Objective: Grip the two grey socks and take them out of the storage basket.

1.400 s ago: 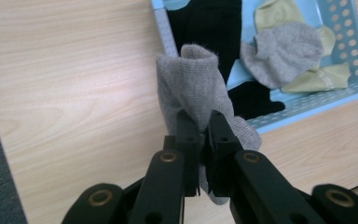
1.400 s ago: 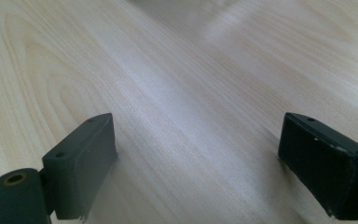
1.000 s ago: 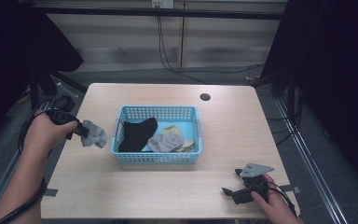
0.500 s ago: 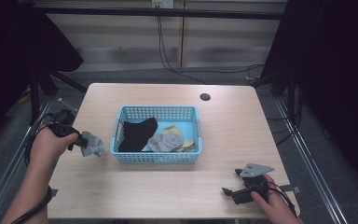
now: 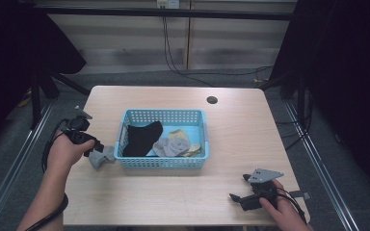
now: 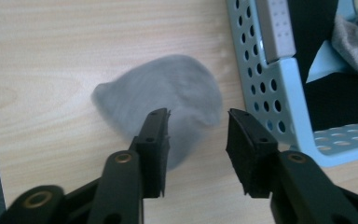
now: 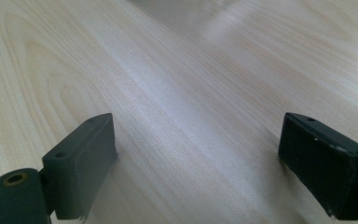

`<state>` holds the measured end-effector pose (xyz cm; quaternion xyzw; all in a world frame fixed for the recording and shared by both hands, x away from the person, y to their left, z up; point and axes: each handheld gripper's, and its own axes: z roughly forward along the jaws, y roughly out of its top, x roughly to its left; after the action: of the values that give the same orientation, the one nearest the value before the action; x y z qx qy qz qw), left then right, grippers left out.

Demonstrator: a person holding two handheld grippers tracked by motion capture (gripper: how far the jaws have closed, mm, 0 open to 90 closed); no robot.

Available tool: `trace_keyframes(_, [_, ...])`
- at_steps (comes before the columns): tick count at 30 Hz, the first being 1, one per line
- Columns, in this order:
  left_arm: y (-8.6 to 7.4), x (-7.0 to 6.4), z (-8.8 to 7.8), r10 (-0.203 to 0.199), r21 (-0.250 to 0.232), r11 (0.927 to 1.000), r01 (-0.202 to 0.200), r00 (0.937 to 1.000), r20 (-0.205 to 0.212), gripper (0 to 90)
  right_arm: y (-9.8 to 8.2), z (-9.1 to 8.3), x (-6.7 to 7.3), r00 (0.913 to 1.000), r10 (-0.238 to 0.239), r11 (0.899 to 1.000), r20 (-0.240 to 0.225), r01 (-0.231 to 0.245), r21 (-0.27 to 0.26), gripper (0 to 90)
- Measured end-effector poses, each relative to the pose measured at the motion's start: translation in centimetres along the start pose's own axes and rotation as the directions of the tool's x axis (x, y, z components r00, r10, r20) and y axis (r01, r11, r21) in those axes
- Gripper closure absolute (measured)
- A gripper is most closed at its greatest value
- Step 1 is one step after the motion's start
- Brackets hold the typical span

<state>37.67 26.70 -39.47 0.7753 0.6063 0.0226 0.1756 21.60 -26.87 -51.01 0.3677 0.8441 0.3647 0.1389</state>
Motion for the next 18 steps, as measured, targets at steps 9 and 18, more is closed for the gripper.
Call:
trace_keyframes(9, [1.3, -2.5, -0.9, 0.061, -0.008, 0.9981, -0.061, 0.9979, 0.022, 53.7, 0.0, -0.1, 0.0, 1.0, -0.001, 1.0, 0.004, 0.001, 0.001, 10.7])
trace_keyframes(18, [2.7, -5.3, -0.4, 0.107, -0.028, 0.9941, -0.105, 0.9923, 0.063, 50.3, -0.1, -0.1, 0.1, 1.0, 0.001, 1.0, 0.004, -0.001, 0.001, 10.7])
